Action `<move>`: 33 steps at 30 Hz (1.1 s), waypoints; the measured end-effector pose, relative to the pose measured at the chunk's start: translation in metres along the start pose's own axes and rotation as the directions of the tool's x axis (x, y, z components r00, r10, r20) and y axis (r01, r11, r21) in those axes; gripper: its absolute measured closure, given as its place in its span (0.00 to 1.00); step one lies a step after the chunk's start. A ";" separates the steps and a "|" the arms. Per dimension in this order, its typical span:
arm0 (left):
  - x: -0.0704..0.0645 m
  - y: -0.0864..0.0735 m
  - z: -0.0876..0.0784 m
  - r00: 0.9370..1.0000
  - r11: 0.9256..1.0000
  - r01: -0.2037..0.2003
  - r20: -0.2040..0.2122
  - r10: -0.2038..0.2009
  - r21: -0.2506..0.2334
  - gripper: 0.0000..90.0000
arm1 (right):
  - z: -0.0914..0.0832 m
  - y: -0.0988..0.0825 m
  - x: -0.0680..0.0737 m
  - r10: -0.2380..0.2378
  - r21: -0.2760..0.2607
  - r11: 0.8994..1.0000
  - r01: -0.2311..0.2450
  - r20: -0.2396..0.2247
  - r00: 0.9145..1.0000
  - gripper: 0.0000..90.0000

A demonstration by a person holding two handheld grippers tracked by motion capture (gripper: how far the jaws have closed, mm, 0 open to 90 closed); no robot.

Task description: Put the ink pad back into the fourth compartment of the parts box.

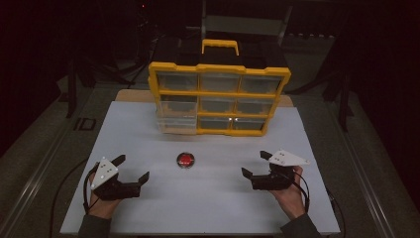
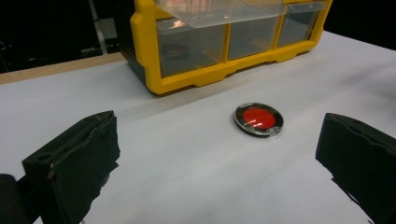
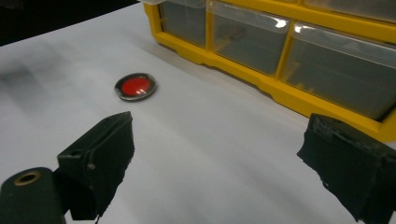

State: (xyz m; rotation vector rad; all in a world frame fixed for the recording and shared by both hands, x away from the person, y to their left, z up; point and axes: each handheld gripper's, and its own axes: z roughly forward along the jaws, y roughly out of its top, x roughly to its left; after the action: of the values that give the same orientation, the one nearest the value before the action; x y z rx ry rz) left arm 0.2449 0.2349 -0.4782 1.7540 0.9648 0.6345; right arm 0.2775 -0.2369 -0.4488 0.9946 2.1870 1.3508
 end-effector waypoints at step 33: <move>-0.004 -0.001 0.003 0.999 0.999 -0.039 -0.009 0.040 0.029 0.00 | 0.049 0.044 0.022 -0.029 0.106 0.994 0.040 -0.103 0.994 0.09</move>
State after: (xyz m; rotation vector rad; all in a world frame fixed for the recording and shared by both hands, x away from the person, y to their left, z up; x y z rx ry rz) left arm 0.2447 0.2303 -0.4797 1.8008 0.9525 0.6579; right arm 0.3101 -0.1784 -0.4311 0.9403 2.3637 1.3063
